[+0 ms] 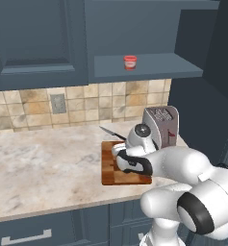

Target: Pick the bread, place it on the cutting board, pick the jam, place it on the counter, and close the cabinet.

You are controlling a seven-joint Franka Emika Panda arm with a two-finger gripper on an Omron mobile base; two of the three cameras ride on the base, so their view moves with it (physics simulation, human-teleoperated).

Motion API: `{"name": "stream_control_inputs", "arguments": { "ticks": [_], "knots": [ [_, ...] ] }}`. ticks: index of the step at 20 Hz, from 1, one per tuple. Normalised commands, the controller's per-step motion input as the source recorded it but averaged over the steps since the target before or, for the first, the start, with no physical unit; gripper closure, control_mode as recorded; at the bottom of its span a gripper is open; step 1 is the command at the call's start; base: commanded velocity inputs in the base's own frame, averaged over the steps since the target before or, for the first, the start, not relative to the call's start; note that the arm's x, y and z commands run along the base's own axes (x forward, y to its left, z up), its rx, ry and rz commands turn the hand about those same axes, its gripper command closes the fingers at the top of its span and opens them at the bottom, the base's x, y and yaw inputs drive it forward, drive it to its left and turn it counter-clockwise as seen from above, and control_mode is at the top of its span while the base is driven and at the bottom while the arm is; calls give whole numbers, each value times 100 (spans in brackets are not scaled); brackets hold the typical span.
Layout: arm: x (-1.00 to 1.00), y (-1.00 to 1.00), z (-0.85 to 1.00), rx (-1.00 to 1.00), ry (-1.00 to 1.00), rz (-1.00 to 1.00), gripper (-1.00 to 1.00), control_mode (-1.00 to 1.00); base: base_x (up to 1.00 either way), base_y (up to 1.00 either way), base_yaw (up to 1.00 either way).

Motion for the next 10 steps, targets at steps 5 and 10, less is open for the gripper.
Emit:
{"name": "stream_control_inputs", "arguments": {
  "ticks": [5, 10],
  "knots": [
    [0, 0, -19, 0, 0, 0, 100, -100, 0, 0, 0],
    [0, 0, -16, 0, 0, 0, 100, -100, 0, 0, 0]
  ]
}}
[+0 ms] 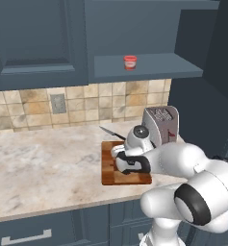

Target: Pick the bread, place it on the cutting board, pick the jam, place it on the counter, and close the cabinet.

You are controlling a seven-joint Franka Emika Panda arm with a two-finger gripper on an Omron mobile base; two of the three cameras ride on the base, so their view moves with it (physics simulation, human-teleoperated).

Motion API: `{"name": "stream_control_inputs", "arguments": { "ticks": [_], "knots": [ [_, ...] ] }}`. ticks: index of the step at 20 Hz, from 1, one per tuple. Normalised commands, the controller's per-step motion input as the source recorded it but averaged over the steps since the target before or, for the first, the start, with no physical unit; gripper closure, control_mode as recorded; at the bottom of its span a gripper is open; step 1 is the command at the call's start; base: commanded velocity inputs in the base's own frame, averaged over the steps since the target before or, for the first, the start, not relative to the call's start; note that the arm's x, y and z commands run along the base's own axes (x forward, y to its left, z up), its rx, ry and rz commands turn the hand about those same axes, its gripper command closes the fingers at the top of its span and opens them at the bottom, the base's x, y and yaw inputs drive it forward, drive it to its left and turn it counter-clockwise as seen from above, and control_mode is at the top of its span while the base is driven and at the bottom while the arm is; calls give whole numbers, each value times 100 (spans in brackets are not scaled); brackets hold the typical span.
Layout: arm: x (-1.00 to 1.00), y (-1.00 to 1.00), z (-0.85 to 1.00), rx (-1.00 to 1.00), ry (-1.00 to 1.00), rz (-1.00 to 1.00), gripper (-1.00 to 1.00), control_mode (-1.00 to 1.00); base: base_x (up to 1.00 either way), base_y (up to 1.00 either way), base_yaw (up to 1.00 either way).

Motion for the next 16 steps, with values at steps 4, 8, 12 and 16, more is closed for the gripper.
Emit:
{"name": "stream_control_inputs", "arguments": {
  "ticks": [4, 8, 12, 16],
  "knots": [
    [0, 0, -6, 0, 0, 0, 100, -100, 0, 0, 0],
    [0, 0, -21, 0, 0, 0, 100, -100, 0, 0, 0],
    [0, 0, -29, 0, 0, 0, 100, -100, 0, 0, 0],
    [0, 0, -25, 0, 0, 0, 100, -100, 0, 0, 0]
  ]
}}
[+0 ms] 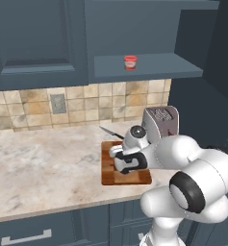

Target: Pick the bread, place it on the cutting board, pick the jam, place it on the counter, and close the cabinet.

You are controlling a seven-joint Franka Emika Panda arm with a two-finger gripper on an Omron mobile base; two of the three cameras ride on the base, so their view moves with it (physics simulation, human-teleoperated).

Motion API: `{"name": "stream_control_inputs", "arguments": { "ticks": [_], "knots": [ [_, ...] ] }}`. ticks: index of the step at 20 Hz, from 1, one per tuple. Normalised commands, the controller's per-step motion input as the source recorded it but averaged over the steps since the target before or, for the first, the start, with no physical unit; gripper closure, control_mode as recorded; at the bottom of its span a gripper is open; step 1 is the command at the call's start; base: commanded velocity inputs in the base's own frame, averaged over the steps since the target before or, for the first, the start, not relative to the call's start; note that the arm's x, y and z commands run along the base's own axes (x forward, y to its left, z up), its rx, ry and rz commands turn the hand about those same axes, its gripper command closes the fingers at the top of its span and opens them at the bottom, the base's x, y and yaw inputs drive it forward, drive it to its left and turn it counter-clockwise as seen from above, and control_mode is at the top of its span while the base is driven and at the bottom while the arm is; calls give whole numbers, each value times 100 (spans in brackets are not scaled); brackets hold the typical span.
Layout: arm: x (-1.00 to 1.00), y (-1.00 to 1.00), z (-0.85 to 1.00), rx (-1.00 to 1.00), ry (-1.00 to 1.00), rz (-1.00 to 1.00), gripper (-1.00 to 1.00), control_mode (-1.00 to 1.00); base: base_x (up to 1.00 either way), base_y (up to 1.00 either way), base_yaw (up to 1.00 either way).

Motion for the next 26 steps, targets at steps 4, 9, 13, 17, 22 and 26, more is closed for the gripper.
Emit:
{"name": "stream_control_inputs", "arguments": {
  "ticks": [4, 9, 13, 17, 22, 26],
  "knots": [
    [0, 0, -8, 0, 0, 0, -100, -100, 0, 0, 0],
    [0, 0, 0, 0, 0, 0, -100, -100, 0, 0, 0],
    [-1, 0, 0, 0, -1, 0, -100, -100, 0, 0, 0],
    [-3, 0, 10, 0, -4, 0, -100, -100, 0, 0, 0],
    [-4, 0, 21, 0, -5, 0, -100, -100, 0, 0, 0],
    [-4, 0, 31, 0, -8, 0, -100, -100, 0, 0, 0]
  ]
}}
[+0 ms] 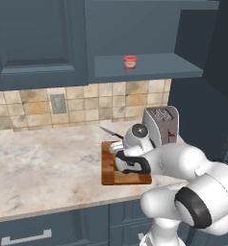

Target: Pick the bread, place it on the cutting board, pick the jam, place it on the counter, and close the cabinet.

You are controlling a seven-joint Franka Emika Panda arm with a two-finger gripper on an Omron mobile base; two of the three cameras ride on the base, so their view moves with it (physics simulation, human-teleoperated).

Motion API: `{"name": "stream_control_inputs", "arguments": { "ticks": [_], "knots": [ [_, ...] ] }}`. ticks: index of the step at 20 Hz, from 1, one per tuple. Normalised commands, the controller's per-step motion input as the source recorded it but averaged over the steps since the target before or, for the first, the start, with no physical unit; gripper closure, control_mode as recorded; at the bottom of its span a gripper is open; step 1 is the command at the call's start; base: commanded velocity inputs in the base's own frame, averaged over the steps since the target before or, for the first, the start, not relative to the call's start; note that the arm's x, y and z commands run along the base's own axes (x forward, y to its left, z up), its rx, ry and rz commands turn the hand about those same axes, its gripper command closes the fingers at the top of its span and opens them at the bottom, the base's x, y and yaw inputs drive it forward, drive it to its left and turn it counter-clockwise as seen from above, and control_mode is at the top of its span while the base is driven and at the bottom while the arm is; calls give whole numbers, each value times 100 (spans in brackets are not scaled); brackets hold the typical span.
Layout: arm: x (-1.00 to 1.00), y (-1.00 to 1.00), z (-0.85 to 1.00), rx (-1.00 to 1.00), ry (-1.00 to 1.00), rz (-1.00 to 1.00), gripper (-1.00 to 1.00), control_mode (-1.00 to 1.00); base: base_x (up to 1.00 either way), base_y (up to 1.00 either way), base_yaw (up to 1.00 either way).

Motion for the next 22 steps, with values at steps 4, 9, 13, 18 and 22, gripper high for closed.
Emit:
{"name": "stream_control_inputs", "arguments": {
  "ticks": [4, 9, 13, 18, 22],
  "knots": [
    [-7, 0, 32, 0, -8, 0, -100, -100, 0, 0, 0],
    [-13, 0, 23, 0, -7, 0, -100, -100, 0, 0, 0],
    [-13, 0, 29, 0, -4, 0, -100, -100, 0, 0, 0],
    [-16, 0, 32, 0, -2, 0, -100, -100, 0, 0, 0],
    [-19, 0, 28, 0, -2, 0, -100, -100, 0, 0, 0]
  ]
}}
